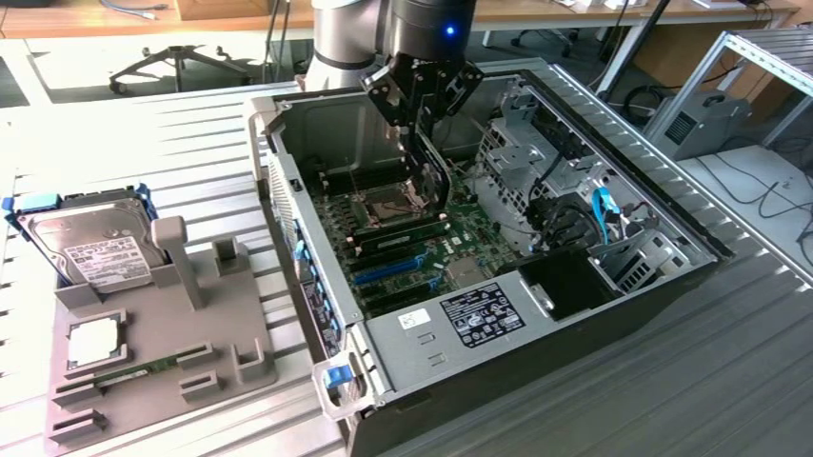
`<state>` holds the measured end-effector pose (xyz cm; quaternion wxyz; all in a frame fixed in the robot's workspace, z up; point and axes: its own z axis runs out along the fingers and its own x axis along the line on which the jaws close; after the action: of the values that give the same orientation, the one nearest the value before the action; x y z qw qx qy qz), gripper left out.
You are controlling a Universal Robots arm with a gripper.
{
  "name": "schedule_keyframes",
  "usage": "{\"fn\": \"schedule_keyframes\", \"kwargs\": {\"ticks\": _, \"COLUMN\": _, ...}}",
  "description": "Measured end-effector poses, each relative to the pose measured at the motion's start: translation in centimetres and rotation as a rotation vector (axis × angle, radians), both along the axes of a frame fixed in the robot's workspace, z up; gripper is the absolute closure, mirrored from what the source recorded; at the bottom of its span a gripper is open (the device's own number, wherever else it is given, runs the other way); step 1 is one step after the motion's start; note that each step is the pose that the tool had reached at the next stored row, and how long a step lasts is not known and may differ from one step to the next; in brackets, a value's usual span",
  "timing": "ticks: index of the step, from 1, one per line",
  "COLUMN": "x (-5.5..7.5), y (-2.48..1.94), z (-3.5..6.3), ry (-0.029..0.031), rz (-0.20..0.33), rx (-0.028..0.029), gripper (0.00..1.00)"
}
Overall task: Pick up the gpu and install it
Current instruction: 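Pick up the gpu and move the gpu toward the slot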
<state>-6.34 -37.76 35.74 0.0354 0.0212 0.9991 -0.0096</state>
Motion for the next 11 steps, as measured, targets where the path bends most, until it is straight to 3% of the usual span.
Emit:
{"fn": "schedule_keyframes", "kwargs": {"ticks": 2, "x": 0.00, "y": 0.00, "z": -0.02, "ry": 0.0027, "rz": 0.000, "rx": 0.0001, "gripper": 0.73}}
{"fn": "schedule_keyframes", "kwargs": {"ticks": 6, "x": 0.00, "y": 0.00, "z": -0.13, "ry": 0.0454, "rz": 0.000, "rx": 0.0000, "gripper": 0.73}}
{"fn": "schedule_keyframes", "kwargs": {"ticks": 7, "x": -0.01, "y": 0.00, "z": -0.14, "ry": 0.0491, "rz": 0.000, "rx": -0.0001, "gripper": 0.73}}
{"fn": "schedule_keyframes", "kwargs": {"ticks": 11, "x": 0.00, "y": 0.00, "z": -0.15, "ry": 0.0492, "rz": 0.000, "rx": 0.0000, "gripper": 0.73}}
